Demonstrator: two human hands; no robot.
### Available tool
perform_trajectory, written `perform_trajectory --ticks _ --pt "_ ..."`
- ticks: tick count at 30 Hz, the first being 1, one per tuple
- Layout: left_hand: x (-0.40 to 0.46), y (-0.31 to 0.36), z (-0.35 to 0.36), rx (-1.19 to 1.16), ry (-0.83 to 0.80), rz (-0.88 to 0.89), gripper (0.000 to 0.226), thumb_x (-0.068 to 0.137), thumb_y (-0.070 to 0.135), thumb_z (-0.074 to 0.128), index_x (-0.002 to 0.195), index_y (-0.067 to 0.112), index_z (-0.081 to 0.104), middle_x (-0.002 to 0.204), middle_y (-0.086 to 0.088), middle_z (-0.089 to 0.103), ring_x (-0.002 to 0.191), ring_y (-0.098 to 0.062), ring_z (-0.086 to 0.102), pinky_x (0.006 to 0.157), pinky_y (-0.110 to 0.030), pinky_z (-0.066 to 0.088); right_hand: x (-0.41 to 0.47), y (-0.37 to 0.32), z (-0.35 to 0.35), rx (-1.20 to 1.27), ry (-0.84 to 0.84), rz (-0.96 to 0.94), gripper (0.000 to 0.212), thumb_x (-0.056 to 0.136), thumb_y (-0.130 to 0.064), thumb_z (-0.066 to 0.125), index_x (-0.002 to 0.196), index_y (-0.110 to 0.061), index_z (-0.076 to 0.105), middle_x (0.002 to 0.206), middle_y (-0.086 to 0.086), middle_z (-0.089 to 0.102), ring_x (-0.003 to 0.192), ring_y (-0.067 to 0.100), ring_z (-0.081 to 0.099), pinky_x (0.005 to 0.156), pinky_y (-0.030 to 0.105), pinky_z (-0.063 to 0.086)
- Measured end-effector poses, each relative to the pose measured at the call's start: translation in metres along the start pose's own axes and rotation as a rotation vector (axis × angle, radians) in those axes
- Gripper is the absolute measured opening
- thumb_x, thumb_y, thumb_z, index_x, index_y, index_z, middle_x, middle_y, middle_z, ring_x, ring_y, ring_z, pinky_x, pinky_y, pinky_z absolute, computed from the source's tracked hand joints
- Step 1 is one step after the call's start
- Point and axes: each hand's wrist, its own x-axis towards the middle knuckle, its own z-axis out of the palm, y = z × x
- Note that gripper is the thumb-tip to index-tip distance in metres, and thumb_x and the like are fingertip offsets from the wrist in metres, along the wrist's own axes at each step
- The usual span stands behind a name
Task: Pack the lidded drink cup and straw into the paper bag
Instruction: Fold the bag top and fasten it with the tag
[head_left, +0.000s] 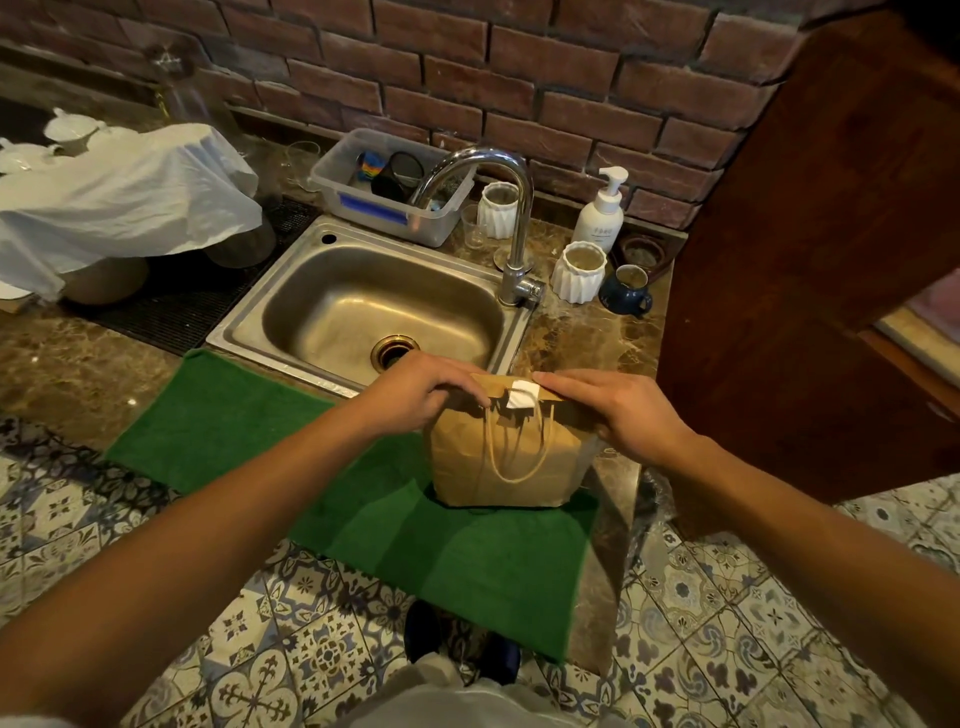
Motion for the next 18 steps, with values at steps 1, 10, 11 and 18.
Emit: perform_trajectory --ticks 1,10,11,18 --pt "0.000 -0.003 0.001 -0.006 0.010 -0.022 0.055 0.085 -0.011 0.061 0.101 0.038 0.078 0.132 0.010 0.067 0.126 -0.011 0.060 0.108 -0.043 0.049 -0.001 0.000 0.001 -0.008 -0.013 0.002 0.063 0.095 -0.019 0.060 0.152 -0.041 0.043 0.145 -0.001 0.061 0.124 0.027 0.064 0.088 0.048 0.059" --pt "-0.003 0.004 0.003 -0.049 0.048 -0.055 0.050 0.085 -0.011 0.064 0.098 0.035 0.078 0.132 0.006 0.066 0.126 -0.012 0.058 0.112 -0.035 0.045 0.018 -0.003 -0.009 0.367 -0.054 0.291 0.045 0.093 -0.064 0.050 0.116 -0.031 0.070 0.117 -0.010 0.071 0.111 0.009 0.064 0.096 0.046 0.054" --pt "-0.003 0.007 0.002 -0.046 0.044 -0.052 0.049 0.085 -0.011 0.065 0.098 0.033 0.078 0.132 0.004 0.066 0.126 -0.013 0.058 0.113 -0.034 0.044 0.022 -0.003 -0.009 0.358 -0.100 0.302 0.046 0.092 -0.065 0.054 0.118 -0.030 0.069 0.116 -0.010 0.072 0.108 0.008 0.065 0.094 0.045 0.055" --pt "-0.006 0.012 0.005 -0.042 0.050 -0.046 0.045 0.084 -0.012 0.065 0.098 0.029 0.079 0.132 0.003 0.067 0.126 -0.014 0.058 0.112 -0.035 0.044 0.044 -0.002 -0.022 0.072 -0.405 0.155 0.045 0.094 -0.056 0.060 0.132 -0.032 0.067 0.120 -0.009 0.074 0.104 0.013 0.069 0.085 0.038 0.056"
